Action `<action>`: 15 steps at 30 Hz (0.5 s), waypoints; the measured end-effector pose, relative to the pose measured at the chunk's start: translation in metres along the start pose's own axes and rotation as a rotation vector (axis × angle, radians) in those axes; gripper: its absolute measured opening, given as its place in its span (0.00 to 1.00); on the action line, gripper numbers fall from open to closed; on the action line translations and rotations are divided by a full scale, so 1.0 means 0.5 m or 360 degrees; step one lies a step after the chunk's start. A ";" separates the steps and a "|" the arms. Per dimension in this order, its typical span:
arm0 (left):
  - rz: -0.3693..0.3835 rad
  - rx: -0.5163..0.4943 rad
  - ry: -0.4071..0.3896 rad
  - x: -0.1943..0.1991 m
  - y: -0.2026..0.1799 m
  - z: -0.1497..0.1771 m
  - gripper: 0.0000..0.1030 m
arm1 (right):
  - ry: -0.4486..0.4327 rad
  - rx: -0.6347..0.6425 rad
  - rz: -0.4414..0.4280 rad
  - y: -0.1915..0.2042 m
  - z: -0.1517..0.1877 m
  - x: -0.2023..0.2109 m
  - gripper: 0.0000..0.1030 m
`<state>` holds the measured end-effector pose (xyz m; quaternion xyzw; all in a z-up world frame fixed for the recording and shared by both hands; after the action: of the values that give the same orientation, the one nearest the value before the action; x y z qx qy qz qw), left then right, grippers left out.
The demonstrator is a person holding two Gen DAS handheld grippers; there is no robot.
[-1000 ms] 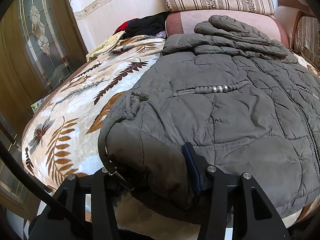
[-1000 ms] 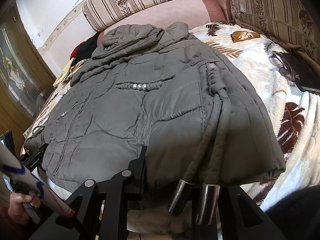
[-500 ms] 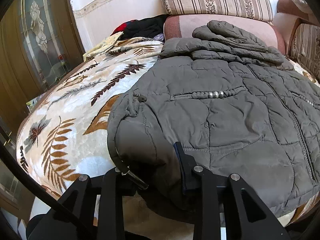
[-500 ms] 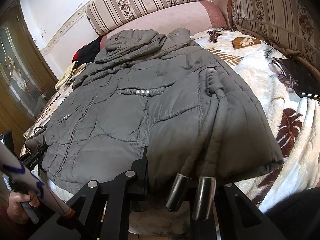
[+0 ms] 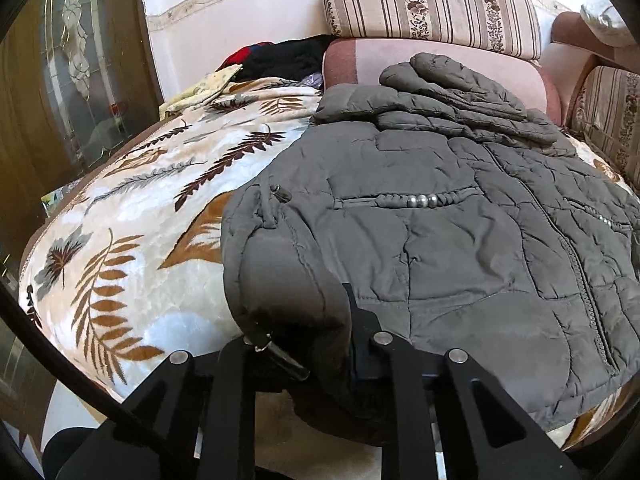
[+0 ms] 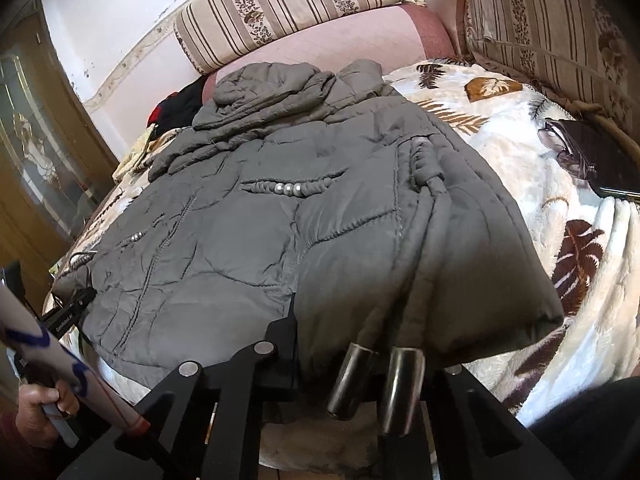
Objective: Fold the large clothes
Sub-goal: 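Lift the hem with both tools and start folding it toward the hood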
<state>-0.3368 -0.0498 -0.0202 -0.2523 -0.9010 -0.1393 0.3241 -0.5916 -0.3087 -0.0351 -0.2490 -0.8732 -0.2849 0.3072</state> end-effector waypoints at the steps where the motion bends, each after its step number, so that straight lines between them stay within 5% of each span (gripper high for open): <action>1: 0.0010 0.0008 -0.0003 0.001 0.001 -0.001 0.18 | -0.0008 -0.0009 -0.0011 -0.002 -0.002 0.003 0.14; 15: 0.0058 -0.0048 -0.0120 0.054 -0.007 -0.027 0.17 | -0.0185 0.0064 -0.0068 0.017 -0.032 0.074 0.13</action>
<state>-0.3500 -0.0486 0.0073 -0.2786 -0.9056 -0.1375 0.2886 -0.6054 -0.3035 0.0032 -0.2403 -0.9002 -0.2588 0.2547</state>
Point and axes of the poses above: each gripper's, at about its wrist camera, not at the fingertips, and x roughly against the way its jaws point, y to its left, z to its underside, the point moved 6 cm from there along -x, roughly the way its jaws point, and after that the axes turned 2 degrees about z, right-handed, at the moved point
